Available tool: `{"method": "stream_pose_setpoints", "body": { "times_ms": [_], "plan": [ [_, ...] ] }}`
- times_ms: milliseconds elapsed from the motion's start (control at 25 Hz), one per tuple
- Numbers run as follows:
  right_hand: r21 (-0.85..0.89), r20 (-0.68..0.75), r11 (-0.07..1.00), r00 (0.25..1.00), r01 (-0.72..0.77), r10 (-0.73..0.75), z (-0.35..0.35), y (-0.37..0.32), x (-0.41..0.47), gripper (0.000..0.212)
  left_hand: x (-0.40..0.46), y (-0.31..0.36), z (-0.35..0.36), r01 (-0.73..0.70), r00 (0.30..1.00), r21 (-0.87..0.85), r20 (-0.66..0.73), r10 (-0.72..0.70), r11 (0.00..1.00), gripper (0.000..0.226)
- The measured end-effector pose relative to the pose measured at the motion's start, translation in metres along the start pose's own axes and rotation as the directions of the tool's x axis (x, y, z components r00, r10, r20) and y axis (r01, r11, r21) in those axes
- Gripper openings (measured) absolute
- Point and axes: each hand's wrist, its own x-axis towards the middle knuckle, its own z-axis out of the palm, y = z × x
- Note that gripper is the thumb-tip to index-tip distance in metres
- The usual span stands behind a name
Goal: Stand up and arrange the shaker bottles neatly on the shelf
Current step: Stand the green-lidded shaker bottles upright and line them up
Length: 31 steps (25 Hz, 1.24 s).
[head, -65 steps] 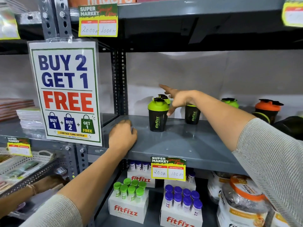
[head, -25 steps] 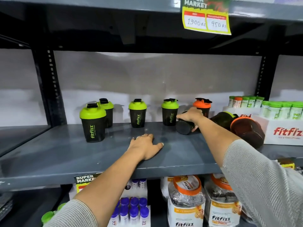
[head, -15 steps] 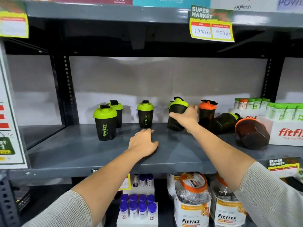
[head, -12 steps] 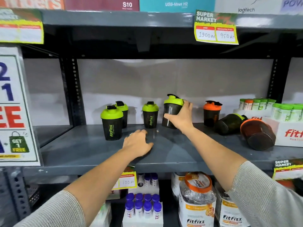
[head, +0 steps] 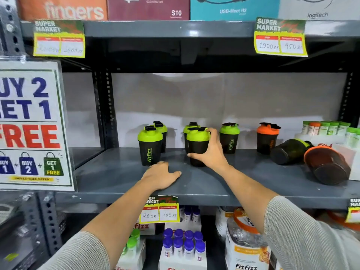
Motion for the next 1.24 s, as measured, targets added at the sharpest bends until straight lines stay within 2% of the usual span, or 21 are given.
{"method": "stream_pose_setpoints", "body": {
  "times_ms": [240, 360, 440, 480, 520, 560, 600, 640, 720, 800, 880, 1120, 1240],
  "plan": [
    [0.017, 0.015, 0.998, 0.998, -0.061, 0.06, -0.011, -0.005, -0.008, 0.107, -0.001, -0.001, -0.001, 0.003, 1.0, -0.013, -0.011, -0.003, 1.0, 0.075],
    [0.007, -0.143, 0.986, 0.976, -0.166, 0.166, -0.024, -0.009, -0.005, 0.108, -0.001, -0.002, -0.001, 0.007, 1.0, -0.051, -0.026, -0.008, 0.999, 0.072],
    [0.004, -0.259, 0.983, 0.949, -0.183, 0.178, -0.037, -0.016, 0.017, 0.103, 0.0, -0.004, 0.0, 0.005, 0.999, -0.064, -0.037, -0.007, 0.998, 0.071],
    [0.011, -0.218, 0.985, 0.961, -0.17, 0.168, -0.045, -0.02, 0.033, 0.098, 0.001, -0.005, 0.0, 0.006, 0.999, -0.074, -0.043, -0.009, 0.997, 0.07],
    [0.009, -0.084, 0.988, 0.984, -0.156, 0.156, -0.053, -0.027, 0.049, 0.09, 0.003, -0.006, 0.001, 0.009, 0.999, -0.094, -0.048, -0.014, 0.996, 0.07],
    [-0.018, 0.124, 0.989, 0.981, -0.148, 0.149, -0.061, -0.035, 0.065, 0.084, 0.003, -0.006, 0.001, 0.013, 0.998, -0.121, -0.052, -0.019, 0.993, 0.069],
    [-0.084, 0.338, 0.987, 0.928, -0.137, 0.157, -0.067, -0.044, 0.079, 0.082, 0.004, -0.006, 0.001, 0.012, 0.998, -0.141, -0.059, -0.02, 0.99, 0.067],
    [-0.178, 0.51, 0.978, 0.84, -0.107, 0.185, -0.071, -0.054, 0.09, 0.084, 0.004, -0.006, 0.001, 0.006, 0.998, -0.15, -0.067, -0.016, 0.989, 0.065],
    [-0.368, 0.687, 0.93, 0.676, 0.006, 0.267, -0.072, -0.071, 0.103, 0.088, 0.005, -0.007, 0.001, -0.01, 0.997, -0.147, -0.083, -0.002, 0.989, 0.063],
    [-0.479, 0.739, 0.873, 0.579, 0.09, 0.346, -0.065, -0.075, 0.109, 0.09, 0.005, -0.007, 0.001, -0.011, 0.996, -0.141, -0.09, -0.002, 0.99, 0.061],
    [-0.522, 0.743, 0.847, 0.54, 0.098, 0.395, -0.055, -0.068, 0.11, 0.096, 0.005, -0.008, 0.002, -0.011, 0.996, -0.136, -0.09, -0.001, 0.991, 0.061],
    [-0.465, 0.724, 0.885, 0.57, -0.013, 0.388, -0.051, -0.059, 0.107, 0.093, 0.007, -0.008, 0.003, -0.01, 0.995, -0.147, -0.1, -0.005, 0.989, 0.06],
    [-0.493, 0.706, 0.87, 0.59, 0.012, 0.392, -0.055, -0.065, 0.102, 0.087, 0.006, -0.007, 0.002, -0.008, 0.995, -0.144, -0.099, -0.006, 0.99, 0.059]
  ]
}}
